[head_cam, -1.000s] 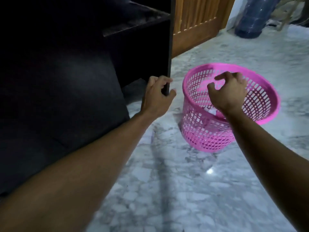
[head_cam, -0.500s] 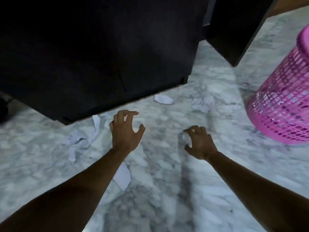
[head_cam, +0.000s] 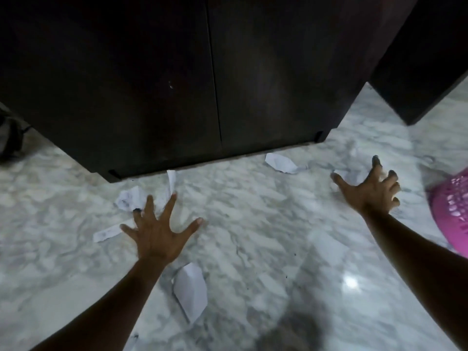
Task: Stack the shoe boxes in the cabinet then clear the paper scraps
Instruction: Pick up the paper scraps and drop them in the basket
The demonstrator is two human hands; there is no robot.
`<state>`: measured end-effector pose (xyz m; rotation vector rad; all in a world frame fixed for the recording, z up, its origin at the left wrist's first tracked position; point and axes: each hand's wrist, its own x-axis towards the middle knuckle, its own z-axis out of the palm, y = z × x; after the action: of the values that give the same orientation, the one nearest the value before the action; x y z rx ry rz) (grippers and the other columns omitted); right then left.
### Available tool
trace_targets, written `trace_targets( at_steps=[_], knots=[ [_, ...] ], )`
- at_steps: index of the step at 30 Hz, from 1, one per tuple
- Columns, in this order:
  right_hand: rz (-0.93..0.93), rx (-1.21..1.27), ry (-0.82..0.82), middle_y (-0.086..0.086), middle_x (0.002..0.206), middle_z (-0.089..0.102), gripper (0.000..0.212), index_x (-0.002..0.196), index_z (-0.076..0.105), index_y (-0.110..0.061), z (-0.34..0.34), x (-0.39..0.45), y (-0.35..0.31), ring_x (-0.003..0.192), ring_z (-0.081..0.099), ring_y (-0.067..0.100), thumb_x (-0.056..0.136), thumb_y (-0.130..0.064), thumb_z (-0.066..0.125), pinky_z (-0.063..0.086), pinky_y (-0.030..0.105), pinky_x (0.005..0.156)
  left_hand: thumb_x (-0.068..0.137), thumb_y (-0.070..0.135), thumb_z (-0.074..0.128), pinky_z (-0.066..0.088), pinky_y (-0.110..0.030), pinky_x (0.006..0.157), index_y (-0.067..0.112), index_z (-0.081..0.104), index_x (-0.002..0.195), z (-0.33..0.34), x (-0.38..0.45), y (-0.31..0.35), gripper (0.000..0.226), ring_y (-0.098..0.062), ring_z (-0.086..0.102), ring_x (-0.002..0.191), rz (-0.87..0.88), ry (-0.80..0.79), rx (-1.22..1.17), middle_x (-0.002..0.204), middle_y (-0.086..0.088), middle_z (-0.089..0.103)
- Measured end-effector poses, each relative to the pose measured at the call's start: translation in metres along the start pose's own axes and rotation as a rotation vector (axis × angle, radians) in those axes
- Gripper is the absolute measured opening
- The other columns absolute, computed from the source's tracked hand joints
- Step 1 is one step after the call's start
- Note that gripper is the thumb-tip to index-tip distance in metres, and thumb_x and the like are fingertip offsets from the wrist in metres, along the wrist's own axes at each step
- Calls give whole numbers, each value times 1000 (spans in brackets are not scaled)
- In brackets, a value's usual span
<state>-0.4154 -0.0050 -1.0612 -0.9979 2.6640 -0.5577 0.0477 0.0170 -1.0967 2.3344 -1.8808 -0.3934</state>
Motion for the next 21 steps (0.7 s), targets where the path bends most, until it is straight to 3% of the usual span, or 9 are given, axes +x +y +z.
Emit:
trace_targets(
  at_steps=[3,7,10,13,16,19,21],
  knots=[
    [-8,-81,-212,21,166,23,118,161,11,-44,4,22,-18,151,22,47,64,-100,48,29,69,113,66,105,26,-1,-70,122,49,18,159,6,-5,24,109,-29,5,159,72,-32,-54,172,5,7],
    [-111,-152,-289,21,170,16,127,162,10,-43,26,7,-67,155,13,47,56,-110,25,21,70,119,63,107,20,-3,-61,126,44,17,161,3,-25,41,117,-22,5,160,174,-109,-45,173,3,9],
    [-160,-36,-305,20,173,6,119,163,11,-41,44,-11,-98,158,-1,47,63,-108,13,9,72,121,62,107,16,-9,-54,127,53,13,158,-13,-30,34,111,-14,-1,160,197,-259,-224,173,4,8],
    [-233,-3,-284,16,174,0,118,163,11,-40,56,-28,-117,158,-6,46,66,-107,13,4,73,121,64,104,32,0,-51,129,62,10,154,-30,-39,19,101,-3,-6,157,209,-312,-402,171,17,4],
    [-334,-124,-349,16,174,-6,120,164,6,-39,75,-50,-134,158,-10,46,64,-107,17,0,75,119,57,103,50,-5,-50,129,58,1,156,-28,-68,13,119,-3,-23,155,367,-367,-229,163,29,-22],
    [-503,-325,-316,18,174,-1,108,164,8,-38,103,-72,-135,158,-7,46,76,-99,21,1,73,119,62,100,55,6,-61,126,36,16,163,1,-86,6,125,-19,-8,160,564,-176,-52,172,15,-1],
    [-645,-283,-177,18,168,23,77,156,33,-37,114,-83,-126,156,15,43,93,-80,31,15,66,119,67,95,57,14,-60,126,29,33,159,14,-87,1,116,-22,8,160,581,-75,-61,172,7,17]
  ],
)
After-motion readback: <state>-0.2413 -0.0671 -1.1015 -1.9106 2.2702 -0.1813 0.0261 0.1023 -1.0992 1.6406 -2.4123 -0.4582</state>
